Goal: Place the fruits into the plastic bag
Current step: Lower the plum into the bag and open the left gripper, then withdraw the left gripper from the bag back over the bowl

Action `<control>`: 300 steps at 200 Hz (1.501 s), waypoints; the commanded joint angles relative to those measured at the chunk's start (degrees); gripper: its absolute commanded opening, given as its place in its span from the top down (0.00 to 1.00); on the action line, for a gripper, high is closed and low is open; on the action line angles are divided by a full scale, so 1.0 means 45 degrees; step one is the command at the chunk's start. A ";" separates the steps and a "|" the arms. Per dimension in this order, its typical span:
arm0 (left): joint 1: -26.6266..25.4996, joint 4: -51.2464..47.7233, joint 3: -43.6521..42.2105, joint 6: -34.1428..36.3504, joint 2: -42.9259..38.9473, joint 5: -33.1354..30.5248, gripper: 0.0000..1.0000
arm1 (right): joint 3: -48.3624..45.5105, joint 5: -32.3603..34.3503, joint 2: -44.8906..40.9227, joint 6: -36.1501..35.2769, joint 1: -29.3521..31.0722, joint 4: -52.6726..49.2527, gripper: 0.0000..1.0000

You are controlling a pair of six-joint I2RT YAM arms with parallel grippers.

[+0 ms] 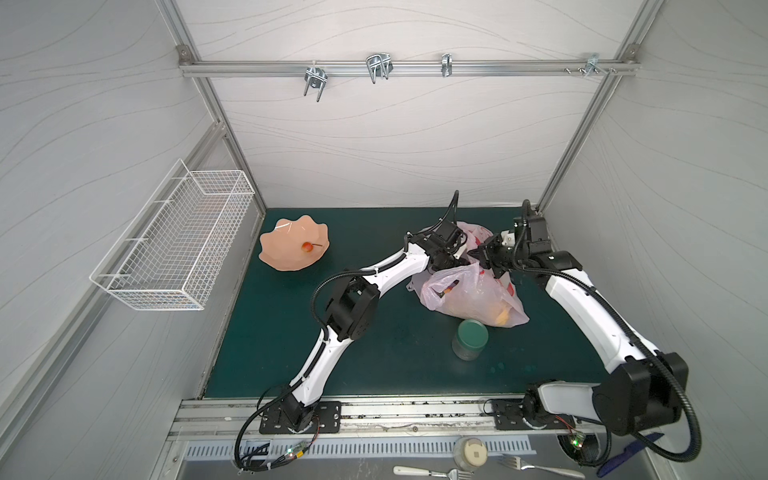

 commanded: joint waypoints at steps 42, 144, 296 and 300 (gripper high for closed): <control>-0.0165 0.1072 0.0549 -0.1788 0.0535 0.1052 0.44 | 0.0194 -0.0219 -0.0225 -0.0048 -0.0040 -0.0079 1.00; 0.0168 0.1193 -0.1236 -0.2156 -0.1537 0.1424 0.13 | 0.0035 -0.0202 -0.0381 0.0040 -0.0059 0.0095 1.00; 0.1227 -0.0191 -0.4603 -0.0879 -0.4730 0.0839 0.13 | -0.0150 -0.0110 -0.0512 0.0176 -0.0146 0.0279 1.00; 0.1260 -0.0288 -0.4724 -0.0826 -0.4844 0.0798 0.13 | -0.0149 -0.0101 -0.0502 0.0167 -0.0146 0.0287 1.00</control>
